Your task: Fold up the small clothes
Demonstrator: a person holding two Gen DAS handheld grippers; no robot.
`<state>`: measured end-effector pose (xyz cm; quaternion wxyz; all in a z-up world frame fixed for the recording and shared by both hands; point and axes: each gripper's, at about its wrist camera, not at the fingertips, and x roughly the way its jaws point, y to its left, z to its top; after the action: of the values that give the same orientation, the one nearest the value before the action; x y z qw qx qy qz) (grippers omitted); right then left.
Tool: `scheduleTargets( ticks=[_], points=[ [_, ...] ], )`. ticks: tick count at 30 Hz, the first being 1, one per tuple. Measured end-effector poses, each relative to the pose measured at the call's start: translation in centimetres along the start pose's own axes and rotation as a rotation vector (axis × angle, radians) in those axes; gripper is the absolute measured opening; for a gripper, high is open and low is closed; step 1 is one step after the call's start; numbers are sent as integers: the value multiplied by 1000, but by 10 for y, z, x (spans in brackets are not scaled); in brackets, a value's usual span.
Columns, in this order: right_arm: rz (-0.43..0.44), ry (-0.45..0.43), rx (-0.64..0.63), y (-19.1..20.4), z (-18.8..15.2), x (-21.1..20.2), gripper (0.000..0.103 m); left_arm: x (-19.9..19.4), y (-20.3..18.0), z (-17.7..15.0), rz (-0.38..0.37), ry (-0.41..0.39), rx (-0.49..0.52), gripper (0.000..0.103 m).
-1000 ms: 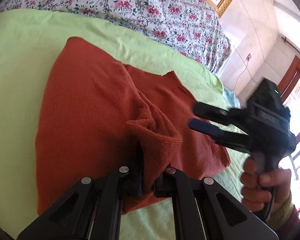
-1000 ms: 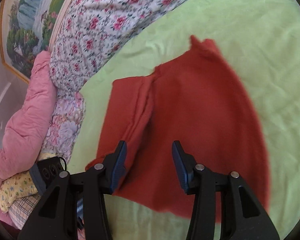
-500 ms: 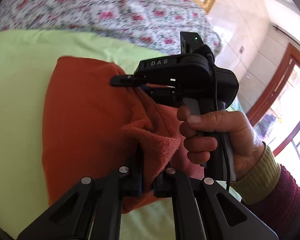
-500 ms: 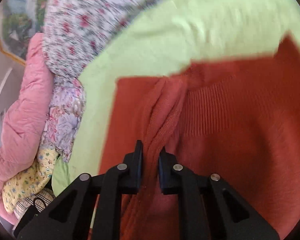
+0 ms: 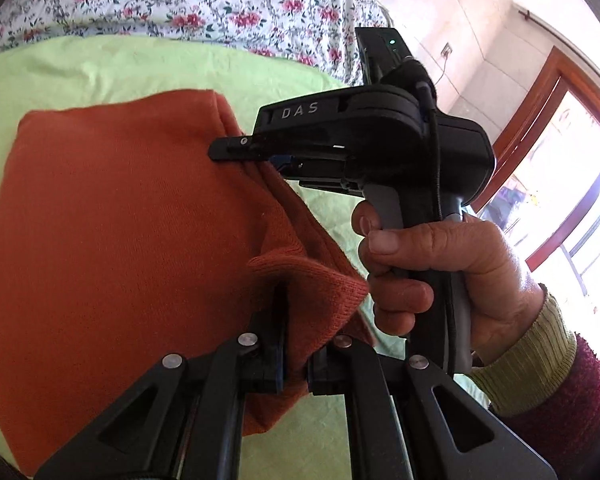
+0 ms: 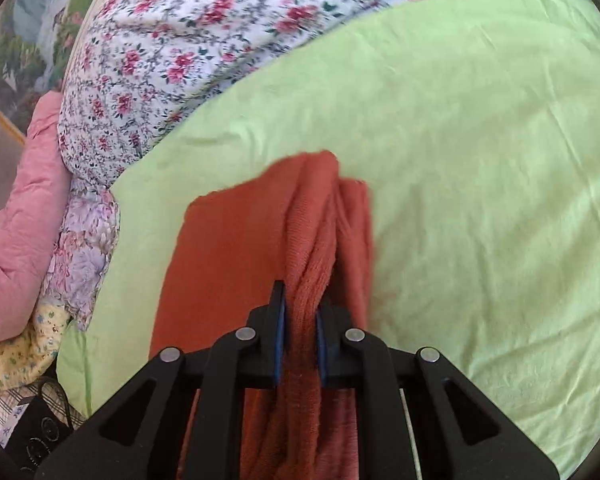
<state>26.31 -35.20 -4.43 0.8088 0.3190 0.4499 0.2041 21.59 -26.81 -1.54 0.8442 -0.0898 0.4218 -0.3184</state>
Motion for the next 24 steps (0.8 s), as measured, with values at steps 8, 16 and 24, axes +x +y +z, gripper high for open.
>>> scheduleTargets(
  ticks=[8, 16, 24],
  points=[
    [16, -21, 6, -7, -4, 3, 15, 3, -4, 1, -6, 26, 3, 15],
    [-37, -68, 16, 1, -21, -24, 18, -31, 8, -17, -21, 59, 21, 27],
    [-71, -128, 22, 11, -49, -59, 22, -81, 40, -26, 31, 23, -17, 33]
  ],
)
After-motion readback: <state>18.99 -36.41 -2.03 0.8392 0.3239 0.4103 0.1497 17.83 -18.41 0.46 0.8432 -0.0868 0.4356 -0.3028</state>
